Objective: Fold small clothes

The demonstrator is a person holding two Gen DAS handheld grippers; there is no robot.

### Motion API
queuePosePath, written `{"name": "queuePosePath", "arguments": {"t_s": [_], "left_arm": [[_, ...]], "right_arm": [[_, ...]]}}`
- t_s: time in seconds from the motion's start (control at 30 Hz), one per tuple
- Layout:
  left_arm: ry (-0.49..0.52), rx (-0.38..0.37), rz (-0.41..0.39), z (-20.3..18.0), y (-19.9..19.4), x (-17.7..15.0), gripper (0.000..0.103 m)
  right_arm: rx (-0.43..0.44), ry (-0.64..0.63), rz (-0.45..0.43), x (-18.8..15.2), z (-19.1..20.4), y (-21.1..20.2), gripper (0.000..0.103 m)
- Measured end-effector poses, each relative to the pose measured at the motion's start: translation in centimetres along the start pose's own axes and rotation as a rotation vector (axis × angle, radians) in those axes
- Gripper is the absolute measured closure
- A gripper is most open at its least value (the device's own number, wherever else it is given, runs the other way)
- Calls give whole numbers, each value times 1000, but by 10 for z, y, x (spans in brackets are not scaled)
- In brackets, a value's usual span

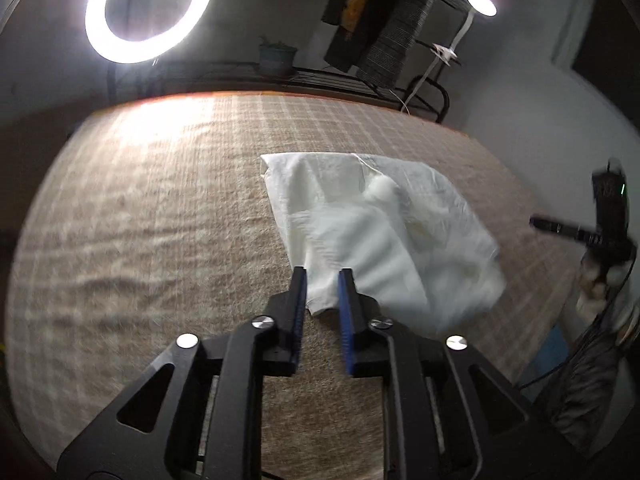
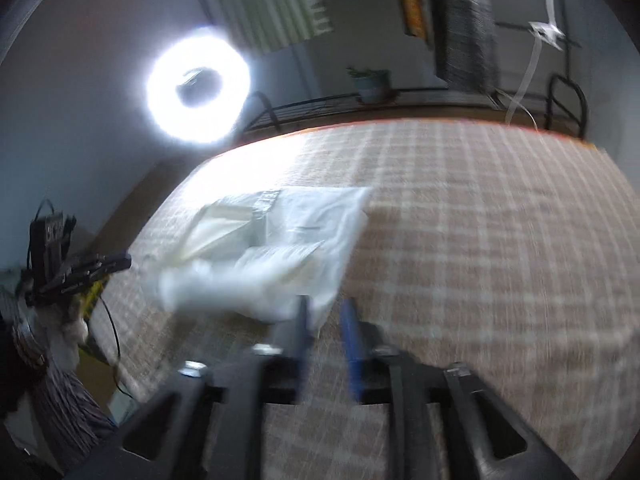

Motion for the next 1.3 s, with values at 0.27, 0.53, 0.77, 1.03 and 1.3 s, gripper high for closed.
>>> {"name": "queuePosePath", "arguments": {"t_s": [0.27,0.53,0.77,1.03,1.3], "left_arm": [[-317,-121,85,21,49,-16,65],[-449,-234,68,22,59,-22,102],[-324,-102,154,25,70,-39,102],[-102,97,162,15,55,-31,100],[-126,122,24,36,38,25,100]], "right_arm": [[72,255,137,-19,-17,52,48],[202,372,183,-30,-11,79,99],[101,207,161,-29,1,73,103],[-50,49,209,-38,5,77,103],[-128,-142,59,9,43,54,80]]}}
Point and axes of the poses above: each gripper's, at about its wrist camera, not at the fingertips, and y roughly the way its jaws point, z to its left, x to its top, the point moved 8 cm from there along y, roughly the way its jaws point, and after that the axes turned 11 degrees about y, right-handed, at the moved point
